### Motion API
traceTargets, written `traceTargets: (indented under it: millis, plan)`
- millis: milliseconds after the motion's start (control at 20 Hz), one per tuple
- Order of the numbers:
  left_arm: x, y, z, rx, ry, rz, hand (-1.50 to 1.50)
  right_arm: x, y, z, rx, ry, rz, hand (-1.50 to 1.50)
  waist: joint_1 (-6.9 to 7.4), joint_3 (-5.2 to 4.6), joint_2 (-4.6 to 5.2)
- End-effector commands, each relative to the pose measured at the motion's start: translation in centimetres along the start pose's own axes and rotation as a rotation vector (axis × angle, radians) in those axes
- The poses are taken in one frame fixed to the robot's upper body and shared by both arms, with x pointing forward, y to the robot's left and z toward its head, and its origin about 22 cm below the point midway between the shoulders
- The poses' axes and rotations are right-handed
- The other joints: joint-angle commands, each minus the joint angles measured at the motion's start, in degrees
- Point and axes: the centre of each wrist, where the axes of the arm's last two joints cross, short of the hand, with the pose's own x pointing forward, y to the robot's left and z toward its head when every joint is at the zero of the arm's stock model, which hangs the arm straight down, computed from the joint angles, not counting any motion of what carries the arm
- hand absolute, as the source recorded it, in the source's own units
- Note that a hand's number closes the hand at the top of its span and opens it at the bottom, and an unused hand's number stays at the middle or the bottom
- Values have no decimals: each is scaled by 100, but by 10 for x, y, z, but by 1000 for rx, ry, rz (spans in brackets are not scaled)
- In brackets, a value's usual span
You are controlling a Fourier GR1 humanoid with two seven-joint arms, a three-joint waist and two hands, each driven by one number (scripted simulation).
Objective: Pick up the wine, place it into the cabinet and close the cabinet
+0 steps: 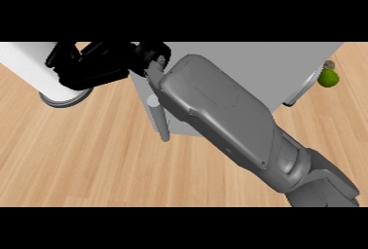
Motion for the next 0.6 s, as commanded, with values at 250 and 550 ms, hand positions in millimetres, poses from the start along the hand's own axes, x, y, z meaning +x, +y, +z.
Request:
traceTargets:
  millis: [250, 550]
  plan:
    - [0, -16, -4, -57, 14, 66, -150, -31, -93, 37, -277, -8, -51, 150, -297, 156, 262]
    - [-4, -27, -2, -77, 30, 108, -150, -31, -103, 43, -317, -29, -56, 150, -404, 153, 270]
